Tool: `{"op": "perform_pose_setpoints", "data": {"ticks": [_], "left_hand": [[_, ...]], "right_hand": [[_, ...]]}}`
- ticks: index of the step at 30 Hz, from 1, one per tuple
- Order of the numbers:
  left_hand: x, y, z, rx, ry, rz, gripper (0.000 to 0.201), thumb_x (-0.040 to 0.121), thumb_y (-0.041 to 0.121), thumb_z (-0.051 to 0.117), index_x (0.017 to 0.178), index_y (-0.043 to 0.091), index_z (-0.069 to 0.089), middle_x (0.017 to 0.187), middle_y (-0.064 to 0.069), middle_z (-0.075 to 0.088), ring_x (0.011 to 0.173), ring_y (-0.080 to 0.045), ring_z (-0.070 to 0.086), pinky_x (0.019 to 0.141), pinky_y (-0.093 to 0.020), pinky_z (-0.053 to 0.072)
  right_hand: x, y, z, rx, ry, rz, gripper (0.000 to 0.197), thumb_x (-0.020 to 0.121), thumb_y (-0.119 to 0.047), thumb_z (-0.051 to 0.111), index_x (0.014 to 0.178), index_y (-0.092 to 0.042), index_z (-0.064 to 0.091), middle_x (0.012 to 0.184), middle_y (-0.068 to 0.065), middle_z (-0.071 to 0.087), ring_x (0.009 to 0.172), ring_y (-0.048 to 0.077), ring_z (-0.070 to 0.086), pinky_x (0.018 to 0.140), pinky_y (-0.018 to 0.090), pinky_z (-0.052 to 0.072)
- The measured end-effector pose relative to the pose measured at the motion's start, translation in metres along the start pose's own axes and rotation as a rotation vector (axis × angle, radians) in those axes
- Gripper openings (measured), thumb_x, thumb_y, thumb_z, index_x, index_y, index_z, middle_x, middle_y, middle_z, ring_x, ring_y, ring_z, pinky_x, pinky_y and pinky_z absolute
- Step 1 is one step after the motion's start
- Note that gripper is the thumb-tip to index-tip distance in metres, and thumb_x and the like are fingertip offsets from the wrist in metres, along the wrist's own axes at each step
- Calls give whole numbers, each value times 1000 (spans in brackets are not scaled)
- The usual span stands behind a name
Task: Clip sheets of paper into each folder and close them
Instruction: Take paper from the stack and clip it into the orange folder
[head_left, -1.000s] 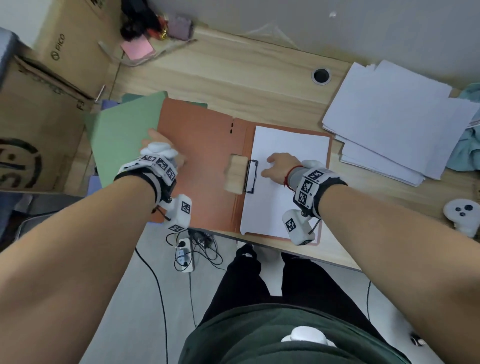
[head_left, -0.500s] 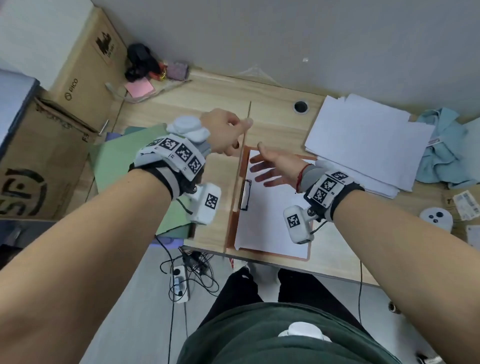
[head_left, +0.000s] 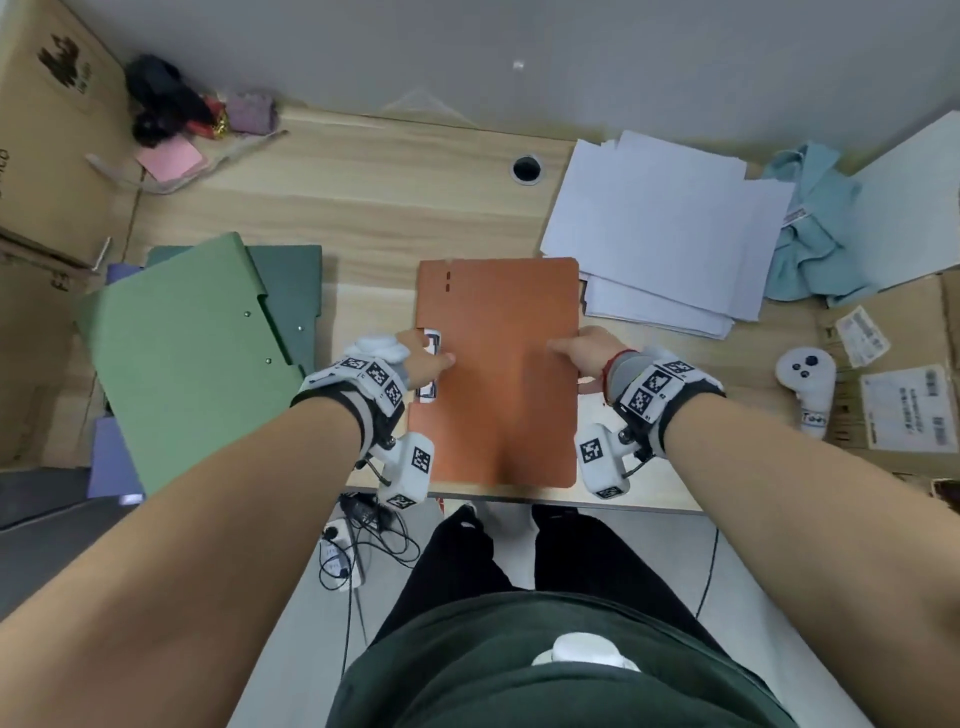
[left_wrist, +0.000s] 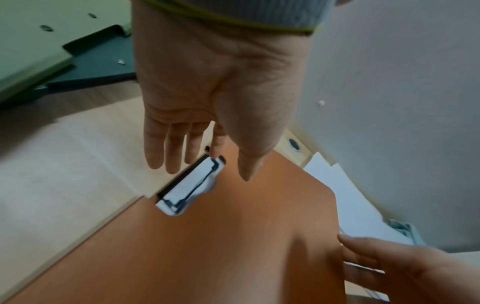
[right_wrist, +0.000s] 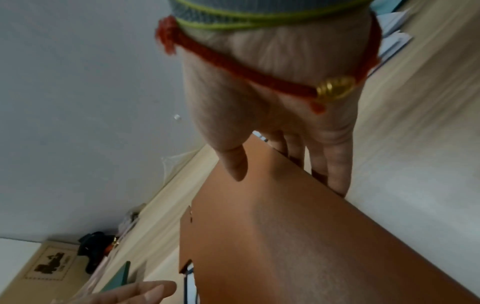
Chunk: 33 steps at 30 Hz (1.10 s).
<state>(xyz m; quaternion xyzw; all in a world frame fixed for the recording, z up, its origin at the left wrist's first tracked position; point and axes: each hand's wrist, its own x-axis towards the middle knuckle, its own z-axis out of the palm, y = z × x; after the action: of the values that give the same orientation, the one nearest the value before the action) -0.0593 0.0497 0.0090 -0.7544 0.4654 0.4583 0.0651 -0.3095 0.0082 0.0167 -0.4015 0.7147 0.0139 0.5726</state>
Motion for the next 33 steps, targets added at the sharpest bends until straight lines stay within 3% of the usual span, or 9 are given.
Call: {"op": "perform_pose_setpoints", "data": {"ticks": [4,7,11,13,15,18,21,25,33], "left_hand": [[-1,-18,16,-37,11,-81,38,87,40,68,106,17,46,95,0,57,94,-21,53,85,-30,43],[10,-29,24,-77,20,-123,65,73,51,72,117,9,51,106,-10,66,94,-28,64,88,-40,53],[54,-68,34,-95,59,-162,92,39,76,61,110,19,53,98,-8,71,85,-28,68,82,-43,57],[27,-53,14,-102,115,-151,94,49,69,69,127,21,51,119,-8,67,99,-29,67,90,-42,55],[10,-43,-3,-126,146,-121,78,75,45,76,141,18,46,137,-9,56,119,-31,57,101,-38,47],[8,-41,-17,-187,172,6,62,84,24,74,142,24,50,148,-7,46,133,-28,48,106,-35,41],[15,-42,-18,58,20,47,63,85,31,72,143,36,46,163,-3,17,146,-28,28,117,-42,30],[21,-41,-14,539,-166,84,72,91,52,54,152,44,17,163,-8,-16,150,-39,1,119,-54,20],[79,-17,-58,523,-113,89,65,100,33,46,155,32,12,163,-11,-14,150,-38,-2,118,-50,15]], "right_hand": [[9,12,13,-33,-17,62,63,83,-38,69,135,-8,50,126,9,62,110,28,62,75,35,55],[15,4,20,-32,-14,19,65,78,-37,71,134,-8,53,126,9,64,110,29,63,84,39,57],[16,-11,32,-26,-39,-16,68,73,-40,74,131,-12,53,121,5,65,106,25,64,83,40,58],[20,-18,37,-21,-12,-77,69,79,-35,74,137,-12,44,125,1,61,110,24,62,92,41,54],[23,-28,40,20,-14,-160,84,80,-33,74,147,-16,28,137,2,54,120,24,57,102,43,48],[24,-42,44,-113,-17,-283,86,83,-31,72,153,-25,23,158,6,28,141,25,37,115,39,33],[28,-47,51,-455,-63,-299,62,88,-34,65,146,-30,43,164,2,1,149,27,15,119,42,23],[35,-47,57,-763,-198,-249,60,94,-34,55,150,-32,34,164,-4,-13,151,28,-6,121,47,16],[69,-105,47,-913,-215,-241,64,96,-38,48,154,-35,21,162,2,-20,150,35,-5,120,48,17]]}}
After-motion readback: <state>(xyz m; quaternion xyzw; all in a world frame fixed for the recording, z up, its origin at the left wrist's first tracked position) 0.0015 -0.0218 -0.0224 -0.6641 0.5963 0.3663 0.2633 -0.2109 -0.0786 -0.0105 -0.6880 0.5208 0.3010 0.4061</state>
